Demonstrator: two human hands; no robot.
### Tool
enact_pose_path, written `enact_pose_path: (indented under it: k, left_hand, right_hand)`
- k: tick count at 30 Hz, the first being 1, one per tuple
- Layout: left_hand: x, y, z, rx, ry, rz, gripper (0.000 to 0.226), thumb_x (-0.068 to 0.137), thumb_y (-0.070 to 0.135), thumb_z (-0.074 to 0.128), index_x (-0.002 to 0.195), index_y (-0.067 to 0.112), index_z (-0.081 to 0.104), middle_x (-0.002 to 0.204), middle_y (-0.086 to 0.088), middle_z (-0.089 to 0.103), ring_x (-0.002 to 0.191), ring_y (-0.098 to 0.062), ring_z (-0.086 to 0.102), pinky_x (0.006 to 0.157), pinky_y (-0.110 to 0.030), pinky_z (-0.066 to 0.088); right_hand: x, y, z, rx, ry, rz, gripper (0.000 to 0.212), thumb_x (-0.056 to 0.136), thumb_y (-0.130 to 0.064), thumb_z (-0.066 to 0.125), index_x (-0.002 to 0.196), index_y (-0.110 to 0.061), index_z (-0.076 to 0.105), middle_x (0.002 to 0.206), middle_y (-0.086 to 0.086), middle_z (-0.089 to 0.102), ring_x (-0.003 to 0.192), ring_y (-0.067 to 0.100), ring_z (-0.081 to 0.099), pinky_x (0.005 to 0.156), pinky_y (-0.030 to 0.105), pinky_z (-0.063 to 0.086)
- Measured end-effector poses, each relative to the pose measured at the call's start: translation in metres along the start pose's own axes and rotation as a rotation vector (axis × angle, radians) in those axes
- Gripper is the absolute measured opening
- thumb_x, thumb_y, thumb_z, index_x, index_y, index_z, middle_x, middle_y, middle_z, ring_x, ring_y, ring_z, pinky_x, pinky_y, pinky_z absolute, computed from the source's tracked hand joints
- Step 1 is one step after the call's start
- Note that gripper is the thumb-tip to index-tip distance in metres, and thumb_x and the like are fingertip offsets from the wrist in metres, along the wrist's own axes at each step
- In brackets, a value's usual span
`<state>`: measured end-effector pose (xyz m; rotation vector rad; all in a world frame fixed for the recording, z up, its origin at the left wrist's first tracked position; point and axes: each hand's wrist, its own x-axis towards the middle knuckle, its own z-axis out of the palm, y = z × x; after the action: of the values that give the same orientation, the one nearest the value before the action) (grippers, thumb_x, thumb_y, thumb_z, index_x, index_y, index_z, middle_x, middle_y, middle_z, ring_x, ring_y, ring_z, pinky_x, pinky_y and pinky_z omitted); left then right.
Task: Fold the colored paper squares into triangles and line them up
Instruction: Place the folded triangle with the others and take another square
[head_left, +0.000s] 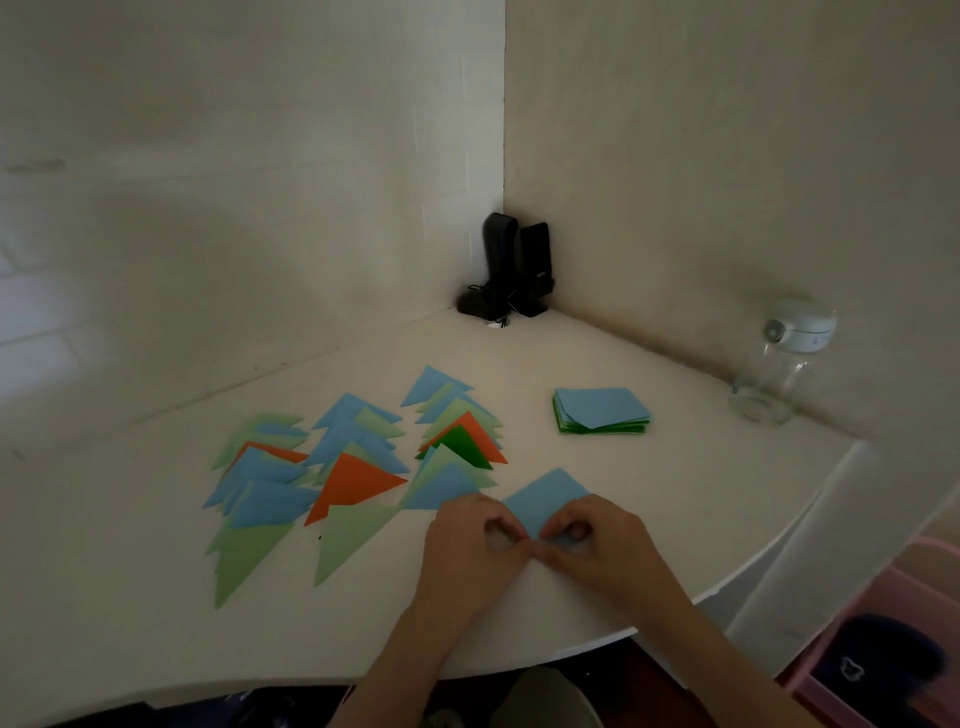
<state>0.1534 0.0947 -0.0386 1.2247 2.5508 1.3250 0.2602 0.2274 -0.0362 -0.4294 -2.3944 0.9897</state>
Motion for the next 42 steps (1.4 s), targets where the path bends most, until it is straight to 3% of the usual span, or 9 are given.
enact_pose_path:
  k: [4,11,18,22,25,27,31,38,42]
  left_hand:
    - [0.003,0.002,-0.002,-0.030,-0.033,-0.035,0.020,0.061,0.021,0.082,0.067,0.030,0.065,0.070,0.017,0.060,0.074,0.004,0.053,0.067,-0.007,0.036]
    - [0.002,0.003,-0.011,-0.095,-0.072,-0.064,0.029,0.068,0.009,0.078,0.069,0.034,0.062,0.073,0.018,0.061,0.078,0.008,0.052,0.068,-0.005,0.037]
    - [-0.004,0.002,-0.022,-0.130,-0.135,-0.022,0.023,0.078,-0.003,0.064,0.088,0.016,0.072,0.085,0.018,0.060,0.078,0.013,0.054,0.069,-0.002,0.036]
    - [-0.013,-0.008,-0.022,-0.084,-0.166,0.081,0.040,0.072,0.011,0.059,0.102,0.036,0.063,0.105,0.019,0.058,0.100,0.002,0.049,0.082,-0.004,0.032]
    - [-0.020,-0.010,-0.018,-0.083,-0.095,0.156,0.044,0.068,0.012,0.060,0.108,0.031,0.062,0.108,0.018,0.055,0.102,0.000,0.047,0.085,-0.006,0.031]
    - [-0.021,-0.009,-0.014,-0.045,-0.024,0.200,0.044,0.069,0.009,0.061,0.108,0.029,0.062,0.108,0.015,0.054,0.104,-0.003,0.044,0.089,-0.008,0.030]
    - [-0.018,-0.010,-0.008,0.166,0.116,0.329,0.022,0.080,0.026,0.062,0.102,0.029,0.067,0.110,0.007,0.055,0.104,-0.011,0.042,0.090,-0.019,0.032]
    - [-0.014,-0.001,-0.005,0.249,0.099,0.414,0.021,0.087,0.035,0.053,0.082,0.024,0.069,0.092,0.012,0.060,0.092,-0.008,0.048,0.080,-0.026,0.040]
    - [-0.016,-0.001,-0.003,0.311,0.104,0.374,0.021,0.085,0.037,0.050,0.077,0.025,0.065,0.081,0.014,0.058,0.082,-0.009,0.048,0.073,-0.026,0.036]
  right_hand:
    - [0.011,-0.003,-0.005,-0.004,-0.156,0.074,0.033,0.067,-0.017,0.083,0.070,-0.035,0.056,0.072,-0.016,0.056,0.073,-0.015,0.052,0.062,0.005,0.038]
    - [0.016,0.000,-0.016,-0.070,-0.301,0.101,0.029,0.069,-0.020,0.080,0.077,-0.038,0.060,0.079,-0.017,0.060,0.070,-0.015,0.051,0.064,0.004,0.039]
    - [0.006,-0.006,-0.011,-0.166,-0.200,0.092,0.014,0.079,-0.031,0.072,0.088,-0.021,0.072,0.081,-0.013,0.054,0.071,-0.001,0.049,0.069,0.006,0.036]
    - [0.003,-0.009,-0.002,-0.246,-0.194,0.075,0.038,0.073,-0.051,0.050,0.087,-0.022,0.070,0.081,-0.014,0.047,0.078,0.005,0.047,0.076,0.023,0.041]
    - [0.002,-0.008,-0.006,-0.259,-0.227,0.029,0.040,0.076,-0.049,0.042,0.086,-0.019,0.066,0.086,-0.010,0.048,0.082,0.007,0.045,0.076,0.023,0.038]
    - [0.000,-0.008,-0.014,-0.196,-0.223,-0.008,0.040,0.079,-0.046,0.042,0.085,-0.012,0.064,0.084,-0.008,0.049,0.077,0.004,0.046,0.071,0.011,0.034]
    - [-0.002,-0.005,-0.029,-0.153,-0.223,-0.082,0.027,0.082,-0.033,0.051,0.085,-0.010,0.064,0.088,-0.002,0.056,0.080,0.006,0.053,0.072,0.007,0.035]
    - [0.003,0.007,-0.031,-0.182,-0.217,-0.141,0.026,0.077,-0.046,0.056,0.080,-0.022,0.066,0.089,-0.014,0.056,0.084,0.005,0.056,0.076,0.029,0.047]
    - [-0.002,0.011,-0.033,-0.130,-0.155,-0.169,0.015,0.077,-0.045,0.060,0.079,-0.030,0.065,0.086,-0.019,0.060,0.081,-0.005,0.057,0.072,0.022,0.048]
